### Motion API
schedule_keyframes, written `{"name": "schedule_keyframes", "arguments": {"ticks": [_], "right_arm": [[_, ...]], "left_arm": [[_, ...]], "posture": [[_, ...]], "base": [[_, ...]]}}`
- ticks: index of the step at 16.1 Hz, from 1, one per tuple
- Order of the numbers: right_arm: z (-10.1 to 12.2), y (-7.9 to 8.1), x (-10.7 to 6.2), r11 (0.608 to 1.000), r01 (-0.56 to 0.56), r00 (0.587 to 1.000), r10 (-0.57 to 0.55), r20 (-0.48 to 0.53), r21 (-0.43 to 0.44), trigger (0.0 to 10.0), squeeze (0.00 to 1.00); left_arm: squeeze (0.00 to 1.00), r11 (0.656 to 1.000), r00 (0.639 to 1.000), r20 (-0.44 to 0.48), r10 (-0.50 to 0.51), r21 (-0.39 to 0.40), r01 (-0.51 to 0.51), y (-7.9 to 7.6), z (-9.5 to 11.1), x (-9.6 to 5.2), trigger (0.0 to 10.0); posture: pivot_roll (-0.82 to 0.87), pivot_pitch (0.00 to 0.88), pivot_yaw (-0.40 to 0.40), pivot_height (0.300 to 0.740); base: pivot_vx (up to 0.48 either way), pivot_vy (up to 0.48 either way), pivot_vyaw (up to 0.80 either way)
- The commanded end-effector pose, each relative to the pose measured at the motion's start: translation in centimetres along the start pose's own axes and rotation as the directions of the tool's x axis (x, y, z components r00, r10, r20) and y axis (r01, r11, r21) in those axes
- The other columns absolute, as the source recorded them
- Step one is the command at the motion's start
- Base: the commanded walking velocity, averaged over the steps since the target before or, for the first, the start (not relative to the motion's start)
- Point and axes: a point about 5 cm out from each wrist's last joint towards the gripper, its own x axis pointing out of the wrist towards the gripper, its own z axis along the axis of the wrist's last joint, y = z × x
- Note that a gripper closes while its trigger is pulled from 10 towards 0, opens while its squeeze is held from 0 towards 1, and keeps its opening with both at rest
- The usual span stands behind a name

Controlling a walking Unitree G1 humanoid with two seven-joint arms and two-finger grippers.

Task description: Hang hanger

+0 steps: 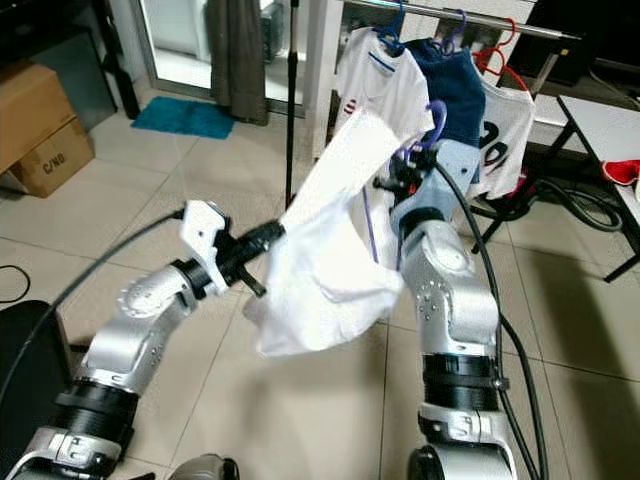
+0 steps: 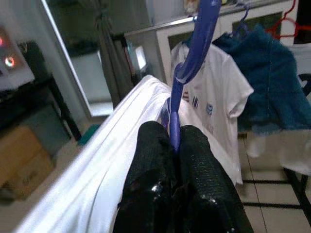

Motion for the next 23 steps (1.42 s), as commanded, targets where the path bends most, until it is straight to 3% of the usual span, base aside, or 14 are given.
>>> {"name": "schedule_keyframes", "arguments": {"ticks": [1, 6, 12, 14, 16, 20, 23], "right_arm": [[1.8, -0.5, 0.1, 0.999, 0.043, 0.994, -0.044, 0.101, 0.007, 0.0, 0.00], [3.3, -1.8, 0.5, 0.978, 0.194, 0.961, -0.173, 0.218, -0.078, 0.0, 0.00], [2.8, -3.3, 0.3, 0.934, 0.340, 0.921, -0.306, 0.242, -0.111, 0.0, 0.00], [2.1, -2.9, 0.7, 0.957, 0.273, 0.950, -0.253, 0.183, -0.099, 0.0, 0.00], [0.0, -1.0, 1.1, 0.991, 0.100, 0.994, -0.097, 0.040, -0.090, 0.0, 0.00], [-1.0, 0.7, 0.6, 0.996, -0.039, 0.999, 0.038, -0.013, -0.081, 0.0, 0.00], [-1.3, 1.0, 0.4, 0.993, -0.083, 0.996, 0.080, -0.040, -0.086, 0.0, 0.00]], "left_arm": [[0.00, 1.000, 1.000, -0.010, -0.027, -0.004, 0.027, -0.5, 0.0, 0.2, 0.0], [0.00, 0.998, 0.997, -0.058, -0.057, -0.009, 0.057, -1.1, -0.5, 0.3, 0.0], [0.00, 0.998, 0.997, -0.057, -0.055, -0.017, 0.054, -1.0, -0.3, 0.3, 0.0], [0.00, 0.999, 0.997, -0.052, -0.051, -0.021, 0.050, -1.0, -0.2, 0.4, 0.0], [0.00, 1.000, 0.999, -0.053, -0.008, -0.012, 0.008, -0.5, -0.1, 0.5, 0.0], [0.00, 0.968, 0.968, 0.006, 0.249, 0.024, -0.249, 2.7, 1.2, 0.2, 0.0], [0.00, 0.959, 0.959, 0.020, 0.282, 0.015, -0.282, 3.0, 1.4, 0.1, 0.0]], "posture": [[-0.06, 0.000, -0.081, 0.740], [-0.06, 0.000, -0.073, 0.740], [-0.06, 0.000, -0.075, 0.740], [-0.06, 0.000, -0.074, 0.740], [-0.06, 0.000, -0.071, 0.740], [-0.06, 0.000, -0.081, 0.740], [-0.06, 0.000, -0.079, 0.740]], "base": [[0.000, 0.000, 0.00], [0.000, 0.000, 0.00], [0.000, 0.000, 0.00], [0.000, 0.000, 0.00], [0.000, 0.000, 0.00], [0.000, 0.000, 0.00], [0.000, 0.000, 0.00]]}}
